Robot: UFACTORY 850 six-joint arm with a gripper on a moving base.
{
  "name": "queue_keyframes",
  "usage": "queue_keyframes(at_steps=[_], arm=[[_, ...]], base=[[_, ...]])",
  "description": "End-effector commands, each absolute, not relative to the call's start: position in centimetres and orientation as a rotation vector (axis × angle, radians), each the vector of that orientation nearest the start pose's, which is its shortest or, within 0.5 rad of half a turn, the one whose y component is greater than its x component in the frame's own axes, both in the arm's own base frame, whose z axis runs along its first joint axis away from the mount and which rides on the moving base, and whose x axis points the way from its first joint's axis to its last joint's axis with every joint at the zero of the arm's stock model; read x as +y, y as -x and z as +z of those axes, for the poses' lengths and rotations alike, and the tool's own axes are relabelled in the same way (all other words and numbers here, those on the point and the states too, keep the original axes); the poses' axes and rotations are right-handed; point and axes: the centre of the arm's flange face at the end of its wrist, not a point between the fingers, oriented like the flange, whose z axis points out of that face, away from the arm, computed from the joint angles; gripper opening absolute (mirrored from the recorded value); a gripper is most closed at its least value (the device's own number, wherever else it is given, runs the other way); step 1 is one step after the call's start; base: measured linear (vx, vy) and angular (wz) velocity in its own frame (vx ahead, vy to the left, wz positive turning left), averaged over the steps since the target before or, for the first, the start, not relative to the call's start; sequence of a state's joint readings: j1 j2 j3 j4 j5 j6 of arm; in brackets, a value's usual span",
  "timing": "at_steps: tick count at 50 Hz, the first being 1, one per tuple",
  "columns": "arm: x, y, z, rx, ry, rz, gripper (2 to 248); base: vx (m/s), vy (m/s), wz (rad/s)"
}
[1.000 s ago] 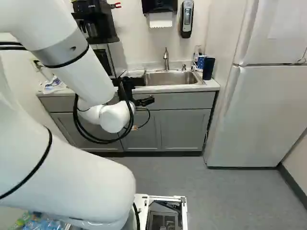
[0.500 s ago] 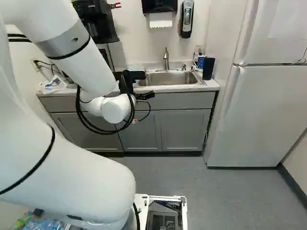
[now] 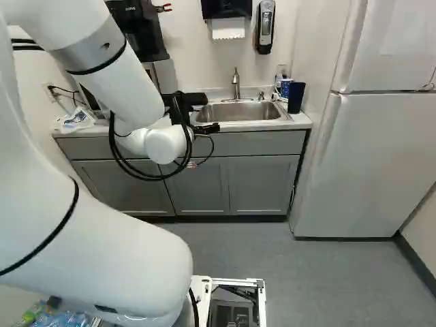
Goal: Rinse the cup and place it in the tray
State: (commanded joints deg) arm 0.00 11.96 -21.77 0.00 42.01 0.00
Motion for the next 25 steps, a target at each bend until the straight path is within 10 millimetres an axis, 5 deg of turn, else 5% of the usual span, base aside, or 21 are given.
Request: queue_keyframes(at_steps=[25], arm=[[0.0, -37.9, 47.4, 0.0, 2.478, -1.931, 247]], base=[[0.0, 0.0, 0.0]])
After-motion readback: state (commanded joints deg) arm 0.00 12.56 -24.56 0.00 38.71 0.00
